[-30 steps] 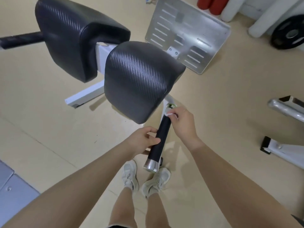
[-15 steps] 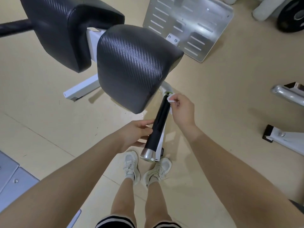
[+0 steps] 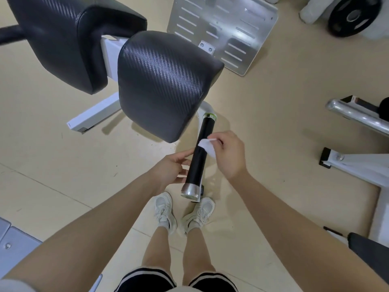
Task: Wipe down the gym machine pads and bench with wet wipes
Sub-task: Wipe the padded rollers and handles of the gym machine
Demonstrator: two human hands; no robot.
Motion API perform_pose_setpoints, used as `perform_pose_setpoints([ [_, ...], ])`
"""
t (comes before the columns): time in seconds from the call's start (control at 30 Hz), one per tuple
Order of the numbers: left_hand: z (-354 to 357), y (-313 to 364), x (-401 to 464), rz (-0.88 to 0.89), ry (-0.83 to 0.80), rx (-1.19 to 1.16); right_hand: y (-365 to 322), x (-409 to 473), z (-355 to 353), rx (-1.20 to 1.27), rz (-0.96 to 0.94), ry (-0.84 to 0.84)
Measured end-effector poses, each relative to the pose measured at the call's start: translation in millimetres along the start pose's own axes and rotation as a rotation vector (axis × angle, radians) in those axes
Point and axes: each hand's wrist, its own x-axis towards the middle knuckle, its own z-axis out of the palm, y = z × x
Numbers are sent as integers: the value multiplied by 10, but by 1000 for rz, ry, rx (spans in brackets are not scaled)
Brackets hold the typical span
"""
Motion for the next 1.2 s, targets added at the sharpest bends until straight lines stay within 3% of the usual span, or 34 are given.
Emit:
perform_pose_setpoints([
  [0.07,-6,-24,10,3,4,-29,-46,61,75,-88,-4,-73],
  [0.17,-44,-13,17,-15,-9,-84,-163,-143,50,-231,-118,-312],
  [0.27,-68,-9,38,-35,12,-132,-282,-373,-18,-187,-174,-472],
  [0.33,-87,-16,77,-26,40,-165,-343,-204,-56,-177,-135,-462],
  [0.47,-154,-32,154,-2,82,-215,-316,458,-28,-275,-143,-65],
  [0.53,-183,-47,183,1,101,-218,-253,635,55,-292,-144,14],
  [0.63,-196,-59,180,-5,113,-220,-128,715,184,-386,-211,-107],
  [0.77,-197,-38,146,-13,104,-217,-98,496,199,-521,-309,-395],
  [0.87,-207,-2,114,-16,116,-218,-203,79,126,-412,-272,-519],
  [0.97,-220,46,86,-6,120,-210,-255,-276,40,-273,-306,-509],
  [1.03,-202,94,76,-1,99,-184,-240,-314,-53,-119,-187,-345],
  [1.13,-140,140,40,40,34,-94,-10,-28,-122,178,154,261],
  [1.2,-104,117,16,101,6,8,166,278,-50,261,395,442],
])
